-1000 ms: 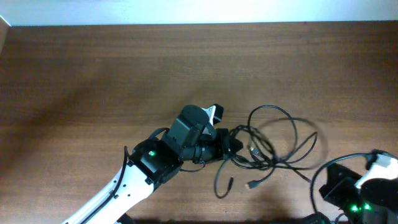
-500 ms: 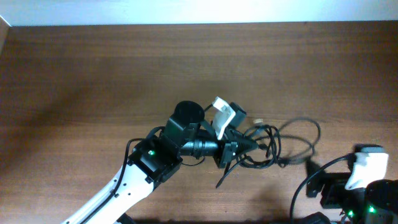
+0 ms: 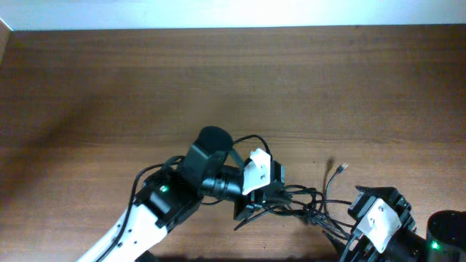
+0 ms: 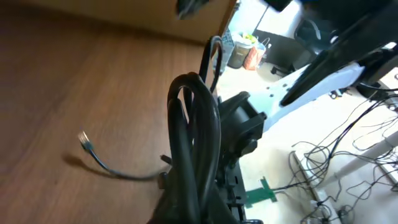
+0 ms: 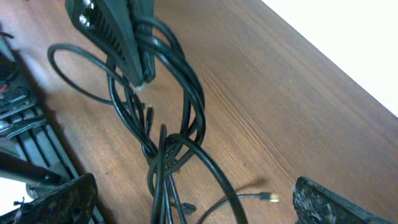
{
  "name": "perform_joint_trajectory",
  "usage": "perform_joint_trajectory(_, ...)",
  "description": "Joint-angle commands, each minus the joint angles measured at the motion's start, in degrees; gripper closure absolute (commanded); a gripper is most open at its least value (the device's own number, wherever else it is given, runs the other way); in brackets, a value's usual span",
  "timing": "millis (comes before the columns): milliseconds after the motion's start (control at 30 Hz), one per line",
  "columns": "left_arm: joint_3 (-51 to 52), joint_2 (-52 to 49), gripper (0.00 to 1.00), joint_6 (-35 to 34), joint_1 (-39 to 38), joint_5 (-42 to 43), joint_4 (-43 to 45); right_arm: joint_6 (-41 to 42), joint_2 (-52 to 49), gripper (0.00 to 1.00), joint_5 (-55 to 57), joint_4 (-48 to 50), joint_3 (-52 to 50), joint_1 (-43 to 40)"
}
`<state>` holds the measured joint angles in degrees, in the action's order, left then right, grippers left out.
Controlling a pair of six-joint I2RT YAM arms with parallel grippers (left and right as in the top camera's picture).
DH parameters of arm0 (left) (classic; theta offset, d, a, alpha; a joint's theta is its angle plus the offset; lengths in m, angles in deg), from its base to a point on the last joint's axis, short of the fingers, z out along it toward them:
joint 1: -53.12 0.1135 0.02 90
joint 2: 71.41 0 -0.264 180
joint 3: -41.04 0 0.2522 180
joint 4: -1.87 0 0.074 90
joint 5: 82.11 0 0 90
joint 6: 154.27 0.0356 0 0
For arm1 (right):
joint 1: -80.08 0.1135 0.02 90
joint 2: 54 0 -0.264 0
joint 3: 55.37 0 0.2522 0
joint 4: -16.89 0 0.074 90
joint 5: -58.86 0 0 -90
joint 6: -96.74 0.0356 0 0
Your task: Untangle cables
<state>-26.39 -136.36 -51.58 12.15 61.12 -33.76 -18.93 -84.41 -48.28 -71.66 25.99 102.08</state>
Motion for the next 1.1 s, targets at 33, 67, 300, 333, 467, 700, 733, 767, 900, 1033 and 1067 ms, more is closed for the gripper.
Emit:
perform_joint_trajectory(33, -0.4, 4.7, 1.0, 2.2, 0.1, 2.5, 2.1, -1.1, -0.7, 0.01, -6.1, -0.7, 0.8, -0.3)
perform_joint_trajectory(67, -0.4, 4.8, 1.0, 2.1, 0.2, 2.5, 2.9, -1.1, -0.8, 0.01, -6.9, -1.1, 0.8, -0.3)
perform_joint_trajectory(300, -0.4, 4.8, 1.0, -13.0, 0.2, -5.7, 13.1, -1.1, -0.9, 0.26, -8.8, -2.6, -0.5, -0.3)
perform_joint_trajectory(333, -0.4, 4.8, 1.0, -15.5, 0.2, -5.7, 15.2, -1.1, -1.0, 0.3, -8.8, -2.6, -0.5, -0.3)
perform_joint_trajectory(467, -0.4, 4.8, 1.0, -21.3, 0.1, -5.5, 19.9, -1.1, -1.2, 0.78, -7.7, -2.6, -0.5, -0.3)
perform_joint_trajectory(700, -0.4, 4.9, 1.0, -26.2, 0.2, -7.9, 21.5, -0.6, -1.2, 0.96, -6.3, -1.1, -0.5, -0.3)
perform_joint_trajectory(733, -0.4, 4.9, 1.0, -29.3, 0.2, -12.5, 20.2, 2.2, -1.2, 0.96, -5.7, 1.2, -0.5, -0.3)
perform_joint_trajectory(767, -0.4, 4.9, 1.0, -31.9, 0.2, -17.0, 18.4, 4.8, -1.2, 0.96, -4.3, 3.2, -0.5, -0.3)
perform_joint_trajectory(900, -0.4, 4.9, 1.0, -42.2, 2.8, -27.2, 10.8, 14.9, -1.2, 0.96, 1.4, 12.5, -0.5, -0.3)
perform_joint_trajectory(1033, -0.4, 4.8, 1.0, -47.2, 3.4, -28.8, 7.7, 25.8, -1.2, 0.96, 9.6, 17.2, -0.5, -0.3)
perform_joint_trajectory(1067, -0.4, 4.8, 1.0, -48.4, 3.4, -29.8, 7.1, 27.7, -1.2, 0.96, 11.3, 17.2, -0.5, -0.3)
